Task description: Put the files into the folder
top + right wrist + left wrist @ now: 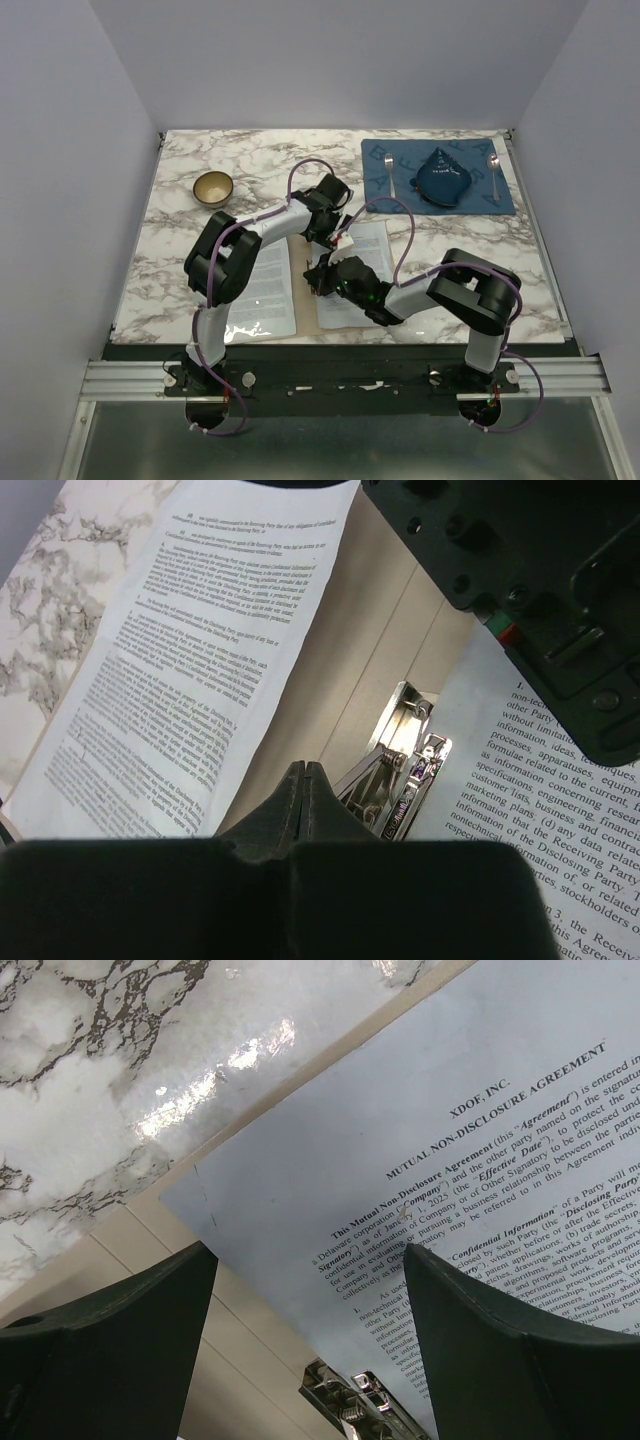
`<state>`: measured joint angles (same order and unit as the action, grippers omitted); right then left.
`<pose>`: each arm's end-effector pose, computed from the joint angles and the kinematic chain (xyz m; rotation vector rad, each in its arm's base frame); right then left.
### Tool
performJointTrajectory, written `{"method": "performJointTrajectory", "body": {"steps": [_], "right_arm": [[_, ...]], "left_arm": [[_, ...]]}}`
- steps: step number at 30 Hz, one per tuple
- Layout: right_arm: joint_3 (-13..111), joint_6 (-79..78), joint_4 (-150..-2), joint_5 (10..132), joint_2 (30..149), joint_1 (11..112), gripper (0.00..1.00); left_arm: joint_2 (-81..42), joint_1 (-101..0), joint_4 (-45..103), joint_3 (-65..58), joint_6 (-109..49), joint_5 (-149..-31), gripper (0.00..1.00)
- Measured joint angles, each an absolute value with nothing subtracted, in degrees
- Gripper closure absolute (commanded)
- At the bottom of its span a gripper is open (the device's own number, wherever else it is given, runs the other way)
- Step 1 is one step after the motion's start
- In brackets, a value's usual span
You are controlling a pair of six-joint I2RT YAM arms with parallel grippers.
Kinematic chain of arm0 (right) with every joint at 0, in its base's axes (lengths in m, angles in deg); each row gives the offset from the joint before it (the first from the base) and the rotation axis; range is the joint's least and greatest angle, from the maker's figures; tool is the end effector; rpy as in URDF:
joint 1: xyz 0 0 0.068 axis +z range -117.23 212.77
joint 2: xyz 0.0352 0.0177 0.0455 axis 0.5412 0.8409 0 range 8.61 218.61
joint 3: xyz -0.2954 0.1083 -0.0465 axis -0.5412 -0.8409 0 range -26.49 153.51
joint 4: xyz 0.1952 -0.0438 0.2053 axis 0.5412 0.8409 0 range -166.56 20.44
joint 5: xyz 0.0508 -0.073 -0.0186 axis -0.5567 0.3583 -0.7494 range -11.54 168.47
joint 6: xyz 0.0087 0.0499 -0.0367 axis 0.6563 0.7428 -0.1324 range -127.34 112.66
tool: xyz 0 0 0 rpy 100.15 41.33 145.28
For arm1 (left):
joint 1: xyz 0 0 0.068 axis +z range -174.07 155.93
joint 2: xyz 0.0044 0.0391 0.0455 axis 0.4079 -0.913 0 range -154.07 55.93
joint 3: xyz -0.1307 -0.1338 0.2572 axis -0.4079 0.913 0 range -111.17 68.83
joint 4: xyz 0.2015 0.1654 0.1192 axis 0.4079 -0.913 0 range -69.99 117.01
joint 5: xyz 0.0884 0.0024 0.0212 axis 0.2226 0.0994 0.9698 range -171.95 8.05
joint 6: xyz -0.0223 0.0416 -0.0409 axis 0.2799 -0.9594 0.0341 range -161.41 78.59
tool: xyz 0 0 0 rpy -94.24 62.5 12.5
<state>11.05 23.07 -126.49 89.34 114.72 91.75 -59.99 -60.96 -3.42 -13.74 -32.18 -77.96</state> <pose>0.2012 0.3173 0.1422 -0.3582 1.9564 0.8680 0.3774 -0.2791 0.1845 0.6216 2.6167 -0.1591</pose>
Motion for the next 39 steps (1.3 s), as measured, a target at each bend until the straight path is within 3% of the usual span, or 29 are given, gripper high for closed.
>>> {"method": "performJointTrajectory", "body": {"steps": [19, 39], "right_arm": [[10.53, 20.71, -126.1, 87.87, 114.85, 91.64, 0.99], [10.44, 28.99, -126.23, 88.42, 116.73, 91.66, 0.99]], "left_arm": [[-59.69, -60.89, -2.66, -13.12, -32.42, -78.11, 0.13], [-59.66, -60.13, -2.35, -12.97, -33.05, -79.62, 0.13]]}}
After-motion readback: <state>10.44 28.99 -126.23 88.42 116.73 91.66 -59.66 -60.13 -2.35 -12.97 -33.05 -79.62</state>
